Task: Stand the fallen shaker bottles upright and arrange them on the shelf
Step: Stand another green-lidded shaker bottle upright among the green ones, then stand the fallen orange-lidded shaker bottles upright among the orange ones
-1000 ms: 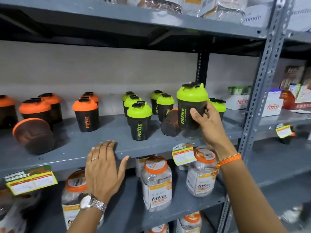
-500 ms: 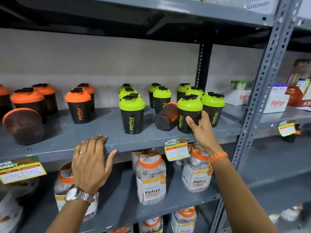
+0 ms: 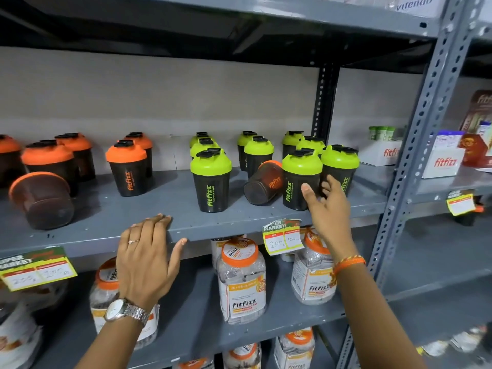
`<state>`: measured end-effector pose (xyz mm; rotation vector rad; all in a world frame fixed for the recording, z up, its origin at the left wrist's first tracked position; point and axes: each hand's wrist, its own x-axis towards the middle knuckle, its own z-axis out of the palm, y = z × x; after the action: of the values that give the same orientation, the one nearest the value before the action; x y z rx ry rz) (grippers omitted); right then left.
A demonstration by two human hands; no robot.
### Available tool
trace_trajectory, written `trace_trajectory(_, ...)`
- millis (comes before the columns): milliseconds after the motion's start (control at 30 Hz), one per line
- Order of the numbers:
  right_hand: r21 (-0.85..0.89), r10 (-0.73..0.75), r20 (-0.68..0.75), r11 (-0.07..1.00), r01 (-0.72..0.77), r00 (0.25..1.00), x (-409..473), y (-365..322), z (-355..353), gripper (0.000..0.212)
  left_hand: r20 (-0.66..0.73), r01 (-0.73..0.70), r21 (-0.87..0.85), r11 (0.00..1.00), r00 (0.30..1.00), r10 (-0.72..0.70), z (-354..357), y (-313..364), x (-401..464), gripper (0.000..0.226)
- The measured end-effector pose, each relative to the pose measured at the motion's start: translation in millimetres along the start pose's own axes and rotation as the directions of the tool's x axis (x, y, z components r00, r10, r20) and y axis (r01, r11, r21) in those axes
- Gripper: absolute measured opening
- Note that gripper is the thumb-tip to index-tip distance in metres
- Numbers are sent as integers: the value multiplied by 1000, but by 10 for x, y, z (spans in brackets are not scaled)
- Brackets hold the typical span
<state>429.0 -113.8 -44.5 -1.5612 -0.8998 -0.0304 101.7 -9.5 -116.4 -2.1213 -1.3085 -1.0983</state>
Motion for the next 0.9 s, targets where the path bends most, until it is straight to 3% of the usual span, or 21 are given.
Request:
trace_trajectory(67,-14,6,-159,1000,-8,987,-216,-147,-32,65,0,4,-2,1000,1000,-4,0,1,-2,52)
trace_trajectory(133,-16,18,-216,1000,-22,976,-445,-327,-20,52,-5,6,-4,1000,1000,-6,-2,5,-2,52)
trace_trajectory(267,-98,96,-30,990,-99,995,-628,-563,254,65,3,1,-6,1000,1000,-1,-21,1,2,52)
trace_trajectory(367,-161,96,28,983,-91,995,-617,-722,505,54,21,-3,-18,1000,1000,3,-29,-21,-11,54)
trace_trajectory(567,-303,103,-19,947,-103,995,-514,-897,852,67,64,-13,-35,999,998,15,-42,-56,-2,54)
trace_trajectory(900,-337,137,-195,920,-197,971,-456,-1058,1080,66,95,-73,-40,997,993,76,-82,-141,-17,57)
